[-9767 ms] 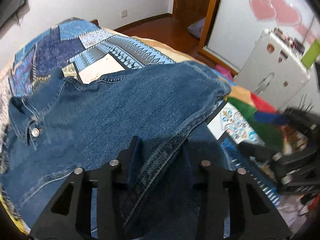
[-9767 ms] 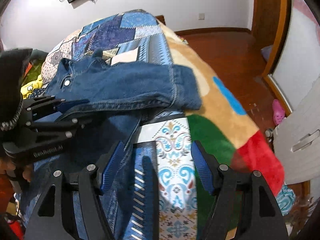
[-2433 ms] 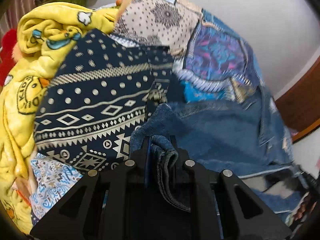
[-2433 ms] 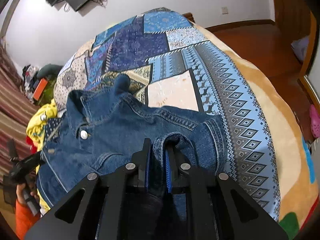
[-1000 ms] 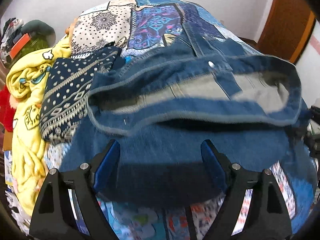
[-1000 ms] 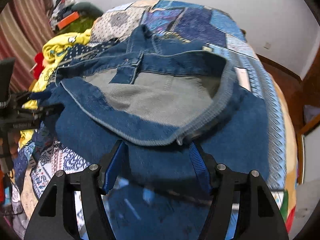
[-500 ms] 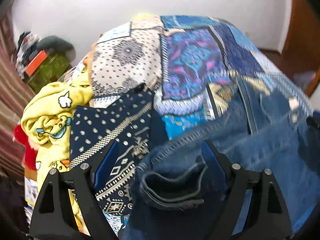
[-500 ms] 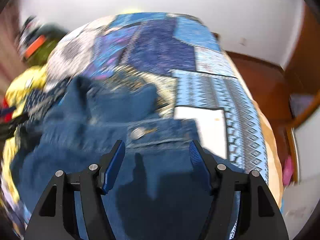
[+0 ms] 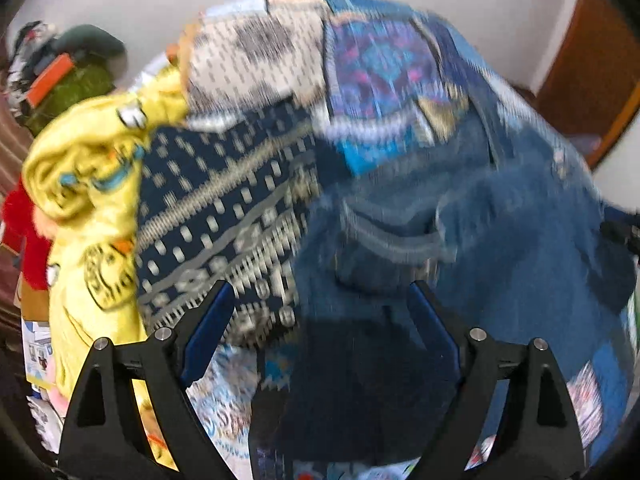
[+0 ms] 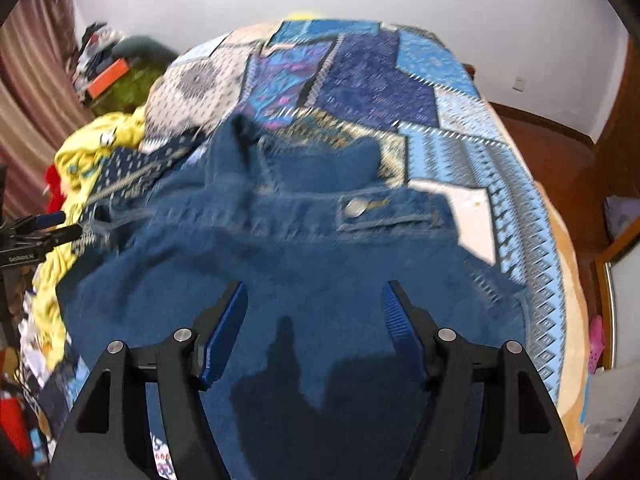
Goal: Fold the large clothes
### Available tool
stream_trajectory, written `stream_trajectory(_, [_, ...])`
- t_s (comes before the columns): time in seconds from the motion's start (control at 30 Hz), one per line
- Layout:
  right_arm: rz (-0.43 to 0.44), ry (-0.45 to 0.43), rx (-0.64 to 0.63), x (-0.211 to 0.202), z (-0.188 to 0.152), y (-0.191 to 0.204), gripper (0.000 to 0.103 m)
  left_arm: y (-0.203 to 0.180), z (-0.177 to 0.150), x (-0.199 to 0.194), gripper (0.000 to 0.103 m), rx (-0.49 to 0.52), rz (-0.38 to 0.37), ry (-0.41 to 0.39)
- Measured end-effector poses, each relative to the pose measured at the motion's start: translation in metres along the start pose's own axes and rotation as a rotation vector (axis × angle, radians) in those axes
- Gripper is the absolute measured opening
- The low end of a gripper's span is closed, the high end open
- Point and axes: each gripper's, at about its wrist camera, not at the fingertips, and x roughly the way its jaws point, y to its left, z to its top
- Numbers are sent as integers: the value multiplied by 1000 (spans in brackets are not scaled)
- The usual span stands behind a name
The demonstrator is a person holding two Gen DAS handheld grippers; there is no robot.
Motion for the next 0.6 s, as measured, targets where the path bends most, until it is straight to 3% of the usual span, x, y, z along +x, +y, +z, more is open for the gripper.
stream_trajectory(0.2, [-20,79,0,24,-16,0,66,-18,-4,34,88,30,-38,67])
stream_trajectory(0.3, [-33,106,-11,29,-23,-1,66,-21,9,49,88,7,7,54])
stream_trajectory(0.47, [-32,98,-31,23,-31,-2,66,4,25,71,100,-102,7,23])
stream_trajectory(0.6, [-89,84,-49,15,-38,-4,66,25,24,67,100,-204,-9,-2])
